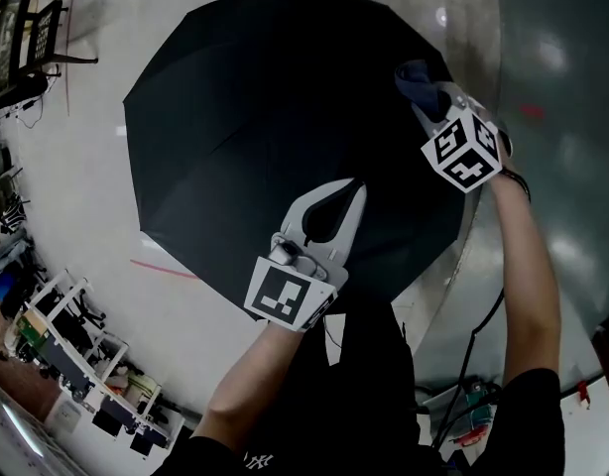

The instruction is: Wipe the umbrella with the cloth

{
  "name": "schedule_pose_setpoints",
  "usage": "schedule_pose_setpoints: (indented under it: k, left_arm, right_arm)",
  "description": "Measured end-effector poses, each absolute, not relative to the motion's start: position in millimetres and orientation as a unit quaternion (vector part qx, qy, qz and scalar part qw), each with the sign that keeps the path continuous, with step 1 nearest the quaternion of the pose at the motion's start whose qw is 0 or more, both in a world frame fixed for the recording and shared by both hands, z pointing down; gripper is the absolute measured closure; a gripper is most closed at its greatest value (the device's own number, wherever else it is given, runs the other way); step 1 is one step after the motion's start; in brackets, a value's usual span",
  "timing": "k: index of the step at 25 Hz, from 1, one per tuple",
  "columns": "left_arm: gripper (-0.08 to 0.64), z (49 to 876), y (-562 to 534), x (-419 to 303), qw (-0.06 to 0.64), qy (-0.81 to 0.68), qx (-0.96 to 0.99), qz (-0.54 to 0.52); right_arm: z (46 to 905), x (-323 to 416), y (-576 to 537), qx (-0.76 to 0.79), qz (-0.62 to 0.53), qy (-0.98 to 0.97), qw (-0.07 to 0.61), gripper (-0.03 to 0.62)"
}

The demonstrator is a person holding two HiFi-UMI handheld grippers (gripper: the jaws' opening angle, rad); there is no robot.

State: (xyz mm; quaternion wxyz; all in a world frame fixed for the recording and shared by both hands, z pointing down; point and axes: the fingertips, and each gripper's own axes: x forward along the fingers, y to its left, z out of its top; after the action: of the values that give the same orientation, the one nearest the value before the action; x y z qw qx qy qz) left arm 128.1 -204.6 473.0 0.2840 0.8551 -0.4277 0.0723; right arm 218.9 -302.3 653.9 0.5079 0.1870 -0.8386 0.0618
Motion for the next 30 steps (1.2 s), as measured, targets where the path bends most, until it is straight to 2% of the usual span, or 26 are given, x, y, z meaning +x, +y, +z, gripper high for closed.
schedule_pose_setpoints:
  k: [10,30]
  left_arm:
    - [0.557,471,-190,124,0.275,-0.424,0.860,0.074]
    - [0.557,446,-95,133,0.252,-0.363,0.894,0.078]
  right_arm:
    - [658,210,-244,0.100,0.063,-0.842,0.526,0.509]
    - [610,238,-107,0.162,0.028,-0.804,0.572,0.508]
